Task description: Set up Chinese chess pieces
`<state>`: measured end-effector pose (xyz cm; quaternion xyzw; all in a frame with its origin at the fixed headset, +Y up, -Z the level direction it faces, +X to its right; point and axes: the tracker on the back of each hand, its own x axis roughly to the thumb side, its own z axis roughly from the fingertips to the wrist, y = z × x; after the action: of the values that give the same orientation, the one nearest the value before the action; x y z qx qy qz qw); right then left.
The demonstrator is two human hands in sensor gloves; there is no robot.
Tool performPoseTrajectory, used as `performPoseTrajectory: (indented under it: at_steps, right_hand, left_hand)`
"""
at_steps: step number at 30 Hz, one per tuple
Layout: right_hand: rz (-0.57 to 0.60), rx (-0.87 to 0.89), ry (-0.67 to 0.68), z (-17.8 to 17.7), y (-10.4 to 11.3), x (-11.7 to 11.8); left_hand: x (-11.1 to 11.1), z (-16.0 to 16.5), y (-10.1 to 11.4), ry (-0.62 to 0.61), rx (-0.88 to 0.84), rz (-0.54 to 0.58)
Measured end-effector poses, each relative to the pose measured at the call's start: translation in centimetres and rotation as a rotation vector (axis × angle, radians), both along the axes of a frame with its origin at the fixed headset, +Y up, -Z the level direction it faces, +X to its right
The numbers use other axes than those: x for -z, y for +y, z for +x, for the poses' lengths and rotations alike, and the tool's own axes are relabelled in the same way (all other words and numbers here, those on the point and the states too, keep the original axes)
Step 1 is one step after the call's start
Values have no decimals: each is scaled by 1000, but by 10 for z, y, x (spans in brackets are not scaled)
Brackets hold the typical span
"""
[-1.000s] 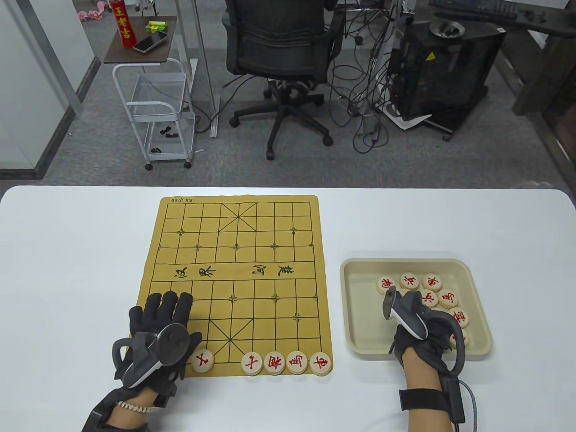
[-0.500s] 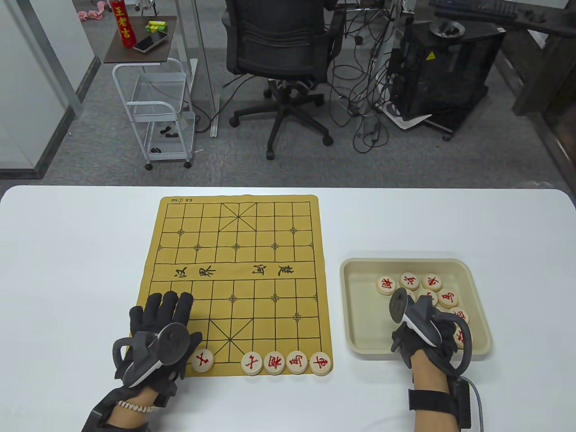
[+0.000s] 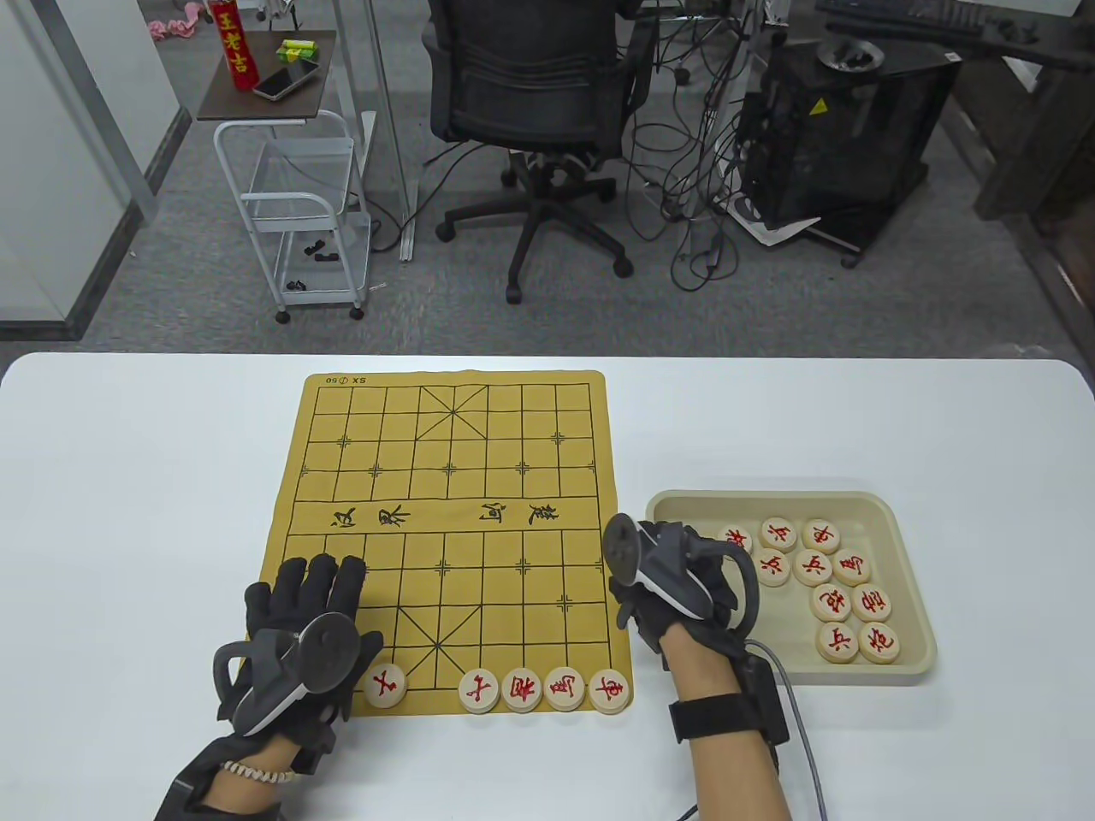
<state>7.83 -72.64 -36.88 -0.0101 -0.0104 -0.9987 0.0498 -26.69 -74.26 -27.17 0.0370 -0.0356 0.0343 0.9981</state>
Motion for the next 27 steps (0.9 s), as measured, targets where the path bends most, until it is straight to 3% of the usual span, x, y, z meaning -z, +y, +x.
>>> performPoseTrajectory:
  at_steps: [7, 11, 17, 22, 27]
  right_hand:
    - [-79, -110, -3, -35, -33, 27]
    - [-150, -135, -17, -42, -51, 32]
    - [-145, -13, -22, -25, -33, 21]
    - [-68, 43, -111, 20, -9, 6]
    - [-6, -11, -256, 81, 8, -18]
  left_hand:
    - [1, -1, 0, 4, -2, -12]
    - [1, -2, 0, 7, -4, -13]
    - [1, -3, 1, 7, -3, -16]
    - [2, -3, 1, 1, 2, -10]
    - [2, -1, -1, -1, 8, -18]
